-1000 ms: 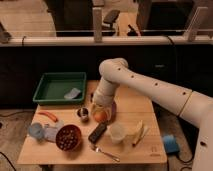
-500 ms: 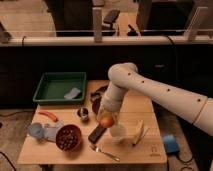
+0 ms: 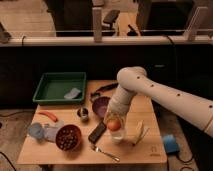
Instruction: Place apple in paper cup
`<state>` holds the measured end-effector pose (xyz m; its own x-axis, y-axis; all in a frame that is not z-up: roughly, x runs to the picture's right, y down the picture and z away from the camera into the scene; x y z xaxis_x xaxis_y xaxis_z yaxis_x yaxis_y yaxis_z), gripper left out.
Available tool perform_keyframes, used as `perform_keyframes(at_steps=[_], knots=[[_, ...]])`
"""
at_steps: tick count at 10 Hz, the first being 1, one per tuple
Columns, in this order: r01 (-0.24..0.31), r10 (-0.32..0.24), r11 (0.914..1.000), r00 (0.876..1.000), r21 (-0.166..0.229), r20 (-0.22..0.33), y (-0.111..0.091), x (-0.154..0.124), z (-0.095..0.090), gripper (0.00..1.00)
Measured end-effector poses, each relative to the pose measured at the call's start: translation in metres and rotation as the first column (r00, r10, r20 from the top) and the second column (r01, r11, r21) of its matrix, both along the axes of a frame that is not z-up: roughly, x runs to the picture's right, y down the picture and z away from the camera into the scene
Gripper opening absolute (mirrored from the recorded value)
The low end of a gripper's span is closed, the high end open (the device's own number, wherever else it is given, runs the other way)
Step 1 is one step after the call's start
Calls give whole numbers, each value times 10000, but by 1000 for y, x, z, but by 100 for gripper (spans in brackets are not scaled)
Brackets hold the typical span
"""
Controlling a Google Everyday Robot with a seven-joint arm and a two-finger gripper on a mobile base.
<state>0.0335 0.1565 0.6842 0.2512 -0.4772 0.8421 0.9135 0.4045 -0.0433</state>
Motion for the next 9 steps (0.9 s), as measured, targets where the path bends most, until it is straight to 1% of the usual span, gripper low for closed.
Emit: perform_keyframes(at_steps=[4,6,7,8,9], knots=[[-141,139,9997,9998,-196,-113,6,10,5,2],[-183,179,9996,9997,-233,-164,7,13,6,2],[-236,230,9994,9994,-260,-249,8,16,6,4],[-264,255,9993,9992,-265,-312,8,18,6,9],[-303,294,9992,9989,-265,-360,9,19,6,19]])
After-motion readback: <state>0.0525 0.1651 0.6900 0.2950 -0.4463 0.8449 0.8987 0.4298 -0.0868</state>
